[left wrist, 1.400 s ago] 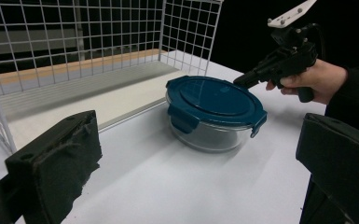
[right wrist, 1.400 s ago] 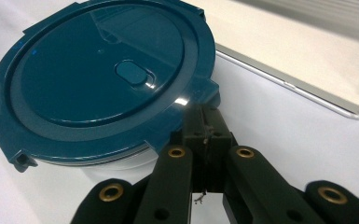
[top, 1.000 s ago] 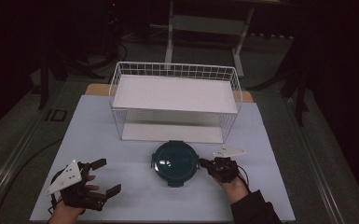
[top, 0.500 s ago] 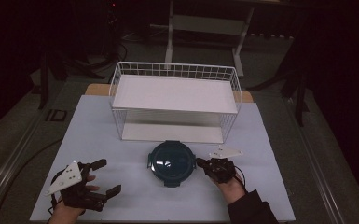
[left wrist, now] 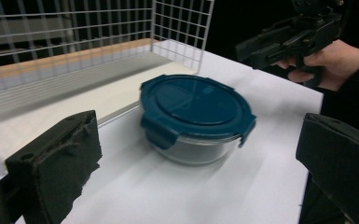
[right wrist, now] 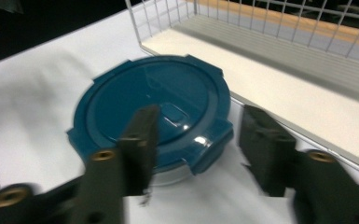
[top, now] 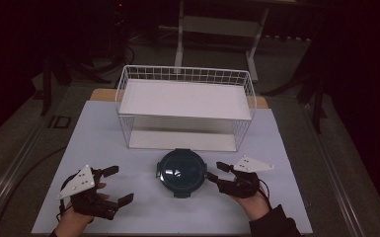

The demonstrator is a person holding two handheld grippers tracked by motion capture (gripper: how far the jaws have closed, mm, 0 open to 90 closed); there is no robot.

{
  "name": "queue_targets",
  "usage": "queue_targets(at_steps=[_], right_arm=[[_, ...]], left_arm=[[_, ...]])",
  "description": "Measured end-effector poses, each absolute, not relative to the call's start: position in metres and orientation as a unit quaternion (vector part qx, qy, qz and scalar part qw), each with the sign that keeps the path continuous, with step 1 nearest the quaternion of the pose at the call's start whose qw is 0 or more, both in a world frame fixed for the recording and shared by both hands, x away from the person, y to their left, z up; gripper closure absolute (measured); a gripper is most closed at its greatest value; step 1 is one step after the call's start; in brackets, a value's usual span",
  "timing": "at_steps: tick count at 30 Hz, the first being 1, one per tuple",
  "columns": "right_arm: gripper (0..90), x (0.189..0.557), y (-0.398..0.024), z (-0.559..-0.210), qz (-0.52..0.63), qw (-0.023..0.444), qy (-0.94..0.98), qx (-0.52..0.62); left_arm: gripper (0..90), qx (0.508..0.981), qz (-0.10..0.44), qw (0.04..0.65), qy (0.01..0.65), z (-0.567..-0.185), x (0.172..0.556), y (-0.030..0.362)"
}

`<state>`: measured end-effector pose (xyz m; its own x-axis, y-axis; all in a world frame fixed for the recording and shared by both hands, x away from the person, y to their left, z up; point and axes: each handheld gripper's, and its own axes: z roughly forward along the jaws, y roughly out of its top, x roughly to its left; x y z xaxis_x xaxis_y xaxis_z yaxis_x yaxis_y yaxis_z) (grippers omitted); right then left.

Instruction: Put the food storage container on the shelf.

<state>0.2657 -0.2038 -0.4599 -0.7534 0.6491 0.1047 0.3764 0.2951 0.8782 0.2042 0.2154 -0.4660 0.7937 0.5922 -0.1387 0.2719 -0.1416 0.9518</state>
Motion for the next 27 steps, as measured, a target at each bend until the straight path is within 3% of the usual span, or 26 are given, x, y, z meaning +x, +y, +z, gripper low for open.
queue_targets(at_steps=[1, 2, 3, 4, 9, 14, 19, 22, 27], right_arm=[[30.8, 0.265, -0.204, -0.459, 0.504, 0.136, 0.790, 0.322], [18.5, 0.264, -0.204, -0.457, 0.513, 0.125, 0.787, 0.318], [12.3, 0.264, -0.203, -0.457, 0.511, 0.125, 0.790, 0.314], [11.2, 0.264, -0.201, -0.456, 0.510, 0.125, 0.794, 0.308], [10.9, 0.263, -0.200, -0.452, 0.513, 0.148, 0.790, 0.301], [13.8, 0.260, -0.199, -0.442, 0.501, 0.212, 0.781, 0.307], [15.9, 0.258, -0.198, -0.438, 0.501, 0.206, 0.790, 0.289], [19.0, 0.257, -0.199, -0.437, 0.515, 0.178, 0.787, 0.289], [16.8, 0.257, -0.199, -0.439, 0.507, 0.166, 0.786, 0.311]], left_arm=[[0.0, 0.743, 0.133, 0.588, 0.290, -0.465, 0.205, 0.214], [0.0, 0.746, 0.123, 0.589, 0.285, -0.461, 0.206, 0.211], [0.0, 0.750, 0.117, 0.586, 0.283, -0.459, 0.208, 0.208], [0.0, 0.749, 0.113, 0.588, 0.283, -0.458, 0.209, 0.207], [0.0, 0.752, 0.094, 0.583, 0.293, -0.450, 0.218, 0.203], [0.0, 0.757, 0.081, 0.567, 0.313, -0.435, 0.237, 0.195], [0.0, 0.757, 0.060, 0.561, 0.330, -0.433, 0.252, 0.186], [0.0, 0.759, 0.038, 0.547, 0.352, -0.437, 0.263, 0.180], [0.0, 0.760, 0.013, 0.527, 0.380, -0.446, 0.281, 0.173]])
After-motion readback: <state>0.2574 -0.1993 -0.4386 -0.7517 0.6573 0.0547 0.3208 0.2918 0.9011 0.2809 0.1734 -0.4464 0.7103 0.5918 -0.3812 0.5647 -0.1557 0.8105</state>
